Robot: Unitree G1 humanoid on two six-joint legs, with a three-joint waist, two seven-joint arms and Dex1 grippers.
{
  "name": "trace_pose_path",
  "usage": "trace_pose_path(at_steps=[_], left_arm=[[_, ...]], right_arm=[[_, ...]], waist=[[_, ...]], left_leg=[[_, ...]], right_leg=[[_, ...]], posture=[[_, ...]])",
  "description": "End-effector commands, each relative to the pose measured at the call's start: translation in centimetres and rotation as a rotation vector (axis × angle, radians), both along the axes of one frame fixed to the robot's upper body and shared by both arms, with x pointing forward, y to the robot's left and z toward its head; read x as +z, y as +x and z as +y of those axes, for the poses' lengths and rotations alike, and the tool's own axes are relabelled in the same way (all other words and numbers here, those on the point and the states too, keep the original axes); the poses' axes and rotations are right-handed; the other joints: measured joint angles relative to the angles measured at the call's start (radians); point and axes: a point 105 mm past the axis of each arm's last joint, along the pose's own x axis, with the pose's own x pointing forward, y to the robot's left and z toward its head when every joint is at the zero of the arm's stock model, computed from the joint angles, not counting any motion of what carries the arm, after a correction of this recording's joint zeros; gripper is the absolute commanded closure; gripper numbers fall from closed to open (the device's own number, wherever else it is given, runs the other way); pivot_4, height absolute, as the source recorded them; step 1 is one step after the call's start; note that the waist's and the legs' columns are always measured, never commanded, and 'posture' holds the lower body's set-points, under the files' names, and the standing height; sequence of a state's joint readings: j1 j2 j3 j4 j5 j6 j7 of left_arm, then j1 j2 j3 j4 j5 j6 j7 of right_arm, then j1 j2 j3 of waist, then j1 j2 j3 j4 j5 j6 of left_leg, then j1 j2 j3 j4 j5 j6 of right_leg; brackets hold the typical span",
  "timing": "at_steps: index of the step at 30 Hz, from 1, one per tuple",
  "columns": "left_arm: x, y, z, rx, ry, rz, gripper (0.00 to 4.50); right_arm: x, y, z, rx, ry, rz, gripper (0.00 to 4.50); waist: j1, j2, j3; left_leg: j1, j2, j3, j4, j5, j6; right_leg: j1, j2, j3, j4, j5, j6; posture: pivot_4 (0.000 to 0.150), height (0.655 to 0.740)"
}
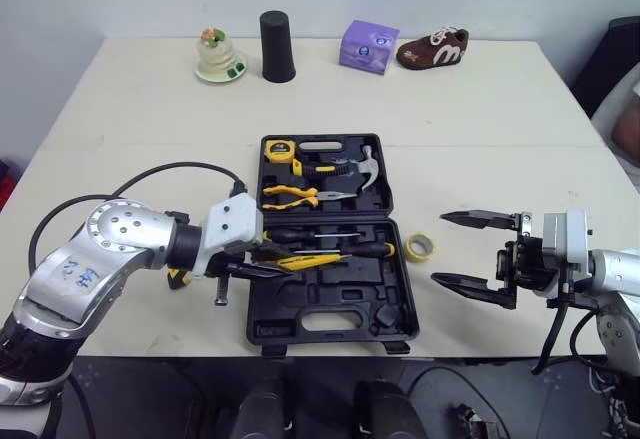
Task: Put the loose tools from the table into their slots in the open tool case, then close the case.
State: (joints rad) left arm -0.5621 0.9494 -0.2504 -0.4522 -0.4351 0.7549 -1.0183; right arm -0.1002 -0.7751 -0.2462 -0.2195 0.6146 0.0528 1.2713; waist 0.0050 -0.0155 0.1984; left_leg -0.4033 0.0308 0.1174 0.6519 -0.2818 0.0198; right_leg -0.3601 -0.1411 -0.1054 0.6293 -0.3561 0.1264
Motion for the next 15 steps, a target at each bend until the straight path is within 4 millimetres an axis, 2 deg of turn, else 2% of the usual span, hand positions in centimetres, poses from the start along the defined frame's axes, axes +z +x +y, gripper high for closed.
trace_pose_path(at_steps=[1,7,15], left_arm=[[-0.9,1.6,-0.4,0.048,0.121,-0.032,4.0],[-1.8,2.8,-1.1,0.059,0.196,-0.046,4.0],[-2.4,2.8,-1.8,0.032,0.221,-0.039,4.0]], right_arm=[[0.7,-0.6,0.2,0.005,0.006,-0.038,0.0],[-0.2,-1.0,0.1,-0.004,0.012,-0.038,0.0],[-1.3,-1.5,-0.3,-0.022,0.015,-0.038,0.0]], waist=[[0.007,0.0,0.0],[0.018,0.0,0.0],[0.019,0.0,0.0]], left_leg=[[0.0,0.0,0.0,0.0,0.0,0.001],[-0.001,0.0,0.0,0.002,0.0,0.001],[-0.001,0.001,-0.001,0.006,0.0,0.001]], right_leg=[[0.0,0.0,0.001,0.0,0.0,0.001],[0.0,0.001,0.001,0.001,0.001,0.001],[0.001,0.002,0.002,0.006,0.001,0.001]], posture=[[0.15,0.734],[0.15,0.734],[0.15,0.734]])
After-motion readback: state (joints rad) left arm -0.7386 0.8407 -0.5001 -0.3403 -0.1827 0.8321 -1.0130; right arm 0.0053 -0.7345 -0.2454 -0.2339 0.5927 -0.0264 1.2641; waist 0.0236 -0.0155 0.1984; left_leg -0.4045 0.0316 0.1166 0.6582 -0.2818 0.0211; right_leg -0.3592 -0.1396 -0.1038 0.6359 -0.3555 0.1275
